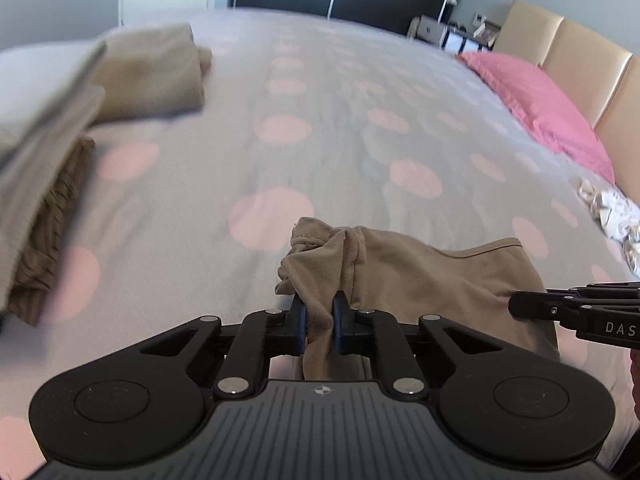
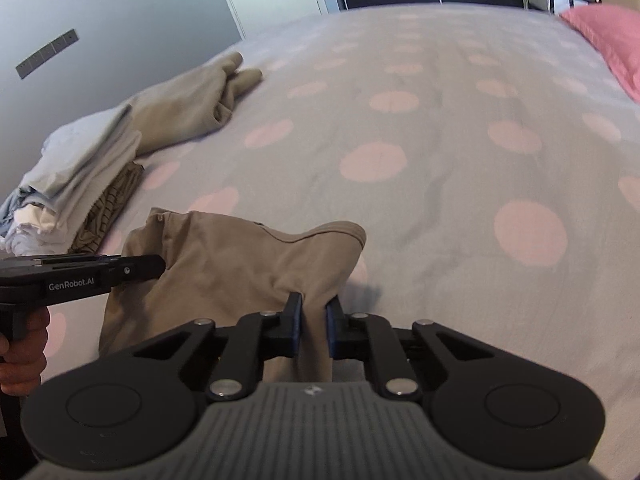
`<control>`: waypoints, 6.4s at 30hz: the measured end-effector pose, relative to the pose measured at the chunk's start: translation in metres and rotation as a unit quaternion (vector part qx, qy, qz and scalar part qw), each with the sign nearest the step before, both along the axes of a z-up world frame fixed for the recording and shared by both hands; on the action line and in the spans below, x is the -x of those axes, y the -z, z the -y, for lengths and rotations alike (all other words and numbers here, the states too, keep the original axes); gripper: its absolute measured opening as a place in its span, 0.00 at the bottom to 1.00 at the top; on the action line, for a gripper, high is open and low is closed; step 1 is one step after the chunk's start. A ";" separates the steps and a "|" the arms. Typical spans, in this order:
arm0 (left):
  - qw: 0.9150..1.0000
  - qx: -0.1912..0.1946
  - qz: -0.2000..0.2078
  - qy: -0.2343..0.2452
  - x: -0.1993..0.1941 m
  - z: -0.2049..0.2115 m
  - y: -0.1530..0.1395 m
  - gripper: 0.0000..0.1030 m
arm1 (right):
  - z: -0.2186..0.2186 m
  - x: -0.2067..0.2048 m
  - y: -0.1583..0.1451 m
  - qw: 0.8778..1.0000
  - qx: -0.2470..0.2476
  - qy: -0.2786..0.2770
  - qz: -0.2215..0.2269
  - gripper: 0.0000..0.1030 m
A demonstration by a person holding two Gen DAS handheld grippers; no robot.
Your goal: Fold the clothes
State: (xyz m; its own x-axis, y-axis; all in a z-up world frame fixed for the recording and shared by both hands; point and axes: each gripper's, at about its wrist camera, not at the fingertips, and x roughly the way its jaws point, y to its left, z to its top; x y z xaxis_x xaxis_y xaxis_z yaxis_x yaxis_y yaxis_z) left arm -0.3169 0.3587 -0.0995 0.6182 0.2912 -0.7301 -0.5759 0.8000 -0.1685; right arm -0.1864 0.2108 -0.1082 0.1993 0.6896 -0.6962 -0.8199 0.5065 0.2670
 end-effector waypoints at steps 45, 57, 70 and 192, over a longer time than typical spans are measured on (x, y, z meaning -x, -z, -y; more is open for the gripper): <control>0.904 -0.119 0.195 -0.361 0.144 -0.111 -0.205 0.09 | -0.418 0.114 -0.273 0.914 -0.081 -0.358 0.174 0.13; 0.876 -0.036 0.138 -0.461 0.217 -0.175 -0.148 0.09 | -0.524 0.217 -0.198 0.880 -0.038 -0.439 0.178 0.13; 0.857 0.016 0.073 -0.511 0.231 -0.194 -0.115 0.17 | -0.557 0.216 -0.160 0.890 -0.031 -0.428 0.154 0.18; 0.919 -0.126 -0.086 -0.365 0.150 -0.077 -0.108 0.53 | -0.224 0.195 -0.114 0.985 -0.017 -0.148 0.087 0.71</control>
